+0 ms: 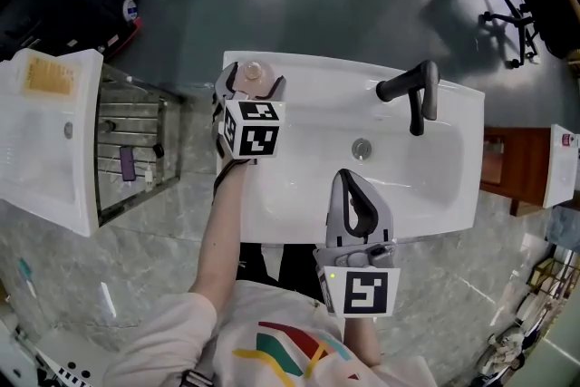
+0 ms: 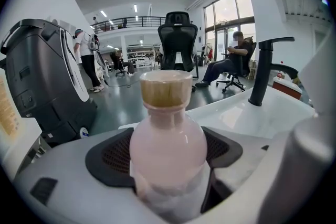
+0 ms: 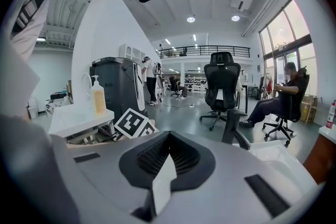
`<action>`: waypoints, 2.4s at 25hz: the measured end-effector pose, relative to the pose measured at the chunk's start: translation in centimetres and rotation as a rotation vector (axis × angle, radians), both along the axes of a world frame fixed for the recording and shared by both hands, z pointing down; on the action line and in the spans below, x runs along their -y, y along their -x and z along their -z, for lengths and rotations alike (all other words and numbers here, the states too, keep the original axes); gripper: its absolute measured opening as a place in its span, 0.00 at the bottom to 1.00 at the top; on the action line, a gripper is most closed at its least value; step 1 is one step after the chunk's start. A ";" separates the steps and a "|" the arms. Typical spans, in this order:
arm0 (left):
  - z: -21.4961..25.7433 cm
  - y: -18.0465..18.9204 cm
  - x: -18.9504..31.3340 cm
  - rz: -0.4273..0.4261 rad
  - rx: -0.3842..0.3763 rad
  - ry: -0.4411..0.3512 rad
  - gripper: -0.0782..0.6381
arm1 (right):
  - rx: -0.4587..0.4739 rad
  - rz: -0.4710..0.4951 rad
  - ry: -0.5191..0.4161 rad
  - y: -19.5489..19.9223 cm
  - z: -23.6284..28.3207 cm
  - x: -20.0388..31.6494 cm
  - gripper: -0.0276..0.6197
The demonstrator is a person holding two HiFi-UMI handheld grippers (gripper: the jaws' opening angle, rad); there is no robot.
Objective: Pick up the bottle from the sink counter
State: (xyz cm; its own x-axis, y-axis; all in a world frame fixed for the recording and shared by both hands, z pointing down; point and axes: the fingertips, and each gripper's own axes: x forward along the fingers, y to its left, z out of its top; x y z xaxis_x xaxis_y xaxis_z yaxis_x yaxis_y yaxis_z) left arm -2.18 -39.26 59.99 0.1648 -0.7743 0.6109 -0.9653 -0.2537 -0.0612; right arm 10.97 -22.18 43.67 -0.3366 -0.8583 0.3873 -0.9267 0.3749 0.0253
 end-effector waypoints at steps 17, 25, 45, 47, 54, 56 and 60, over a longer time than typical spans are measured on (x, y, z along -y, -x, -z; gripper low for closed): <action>7.0 0.6 -0.3 0.012 -0.098 -0.051 0.67 | 0.047 -0.043 -0.184 -0.6 7.5 1.7 0.06; 19.9 -1.1 -1.4 -0.086 -0.116 -0.237 0.67 | 0.084 -0.052 -0.293 -0.8 13.2 2.2 0.06; 37.3 -0.8 -16.3 -0.122 -0.139 -0.604 0.67 | 0.113 0.042 -0.505 1.1 21.1 0.6 0.06; 37.6 -0.5 -17.4 -0.102 -0.132 -0.629 0.67 | 0.112 0.058 -0.513 1.4 21.2 0.3 0.06; 38.3 -0.6 -19.2 -0.083 -0.130 -0.693 0.67 | 0.088 0.098 -0.544 2.2 21.5 -0.8 0.06; 38.3 -0.5 -19.3 -0.082 -0.119 -0.692 0.67 | 0.090 0.105 -0.551 2.4 21.7 -1.0 0.06; 38.7 -0.1 -19.4 -0.066 -0.129 -0.714 0.67 | 0.103 0.118 -0.562 2.8 22.0 -1.0 0.06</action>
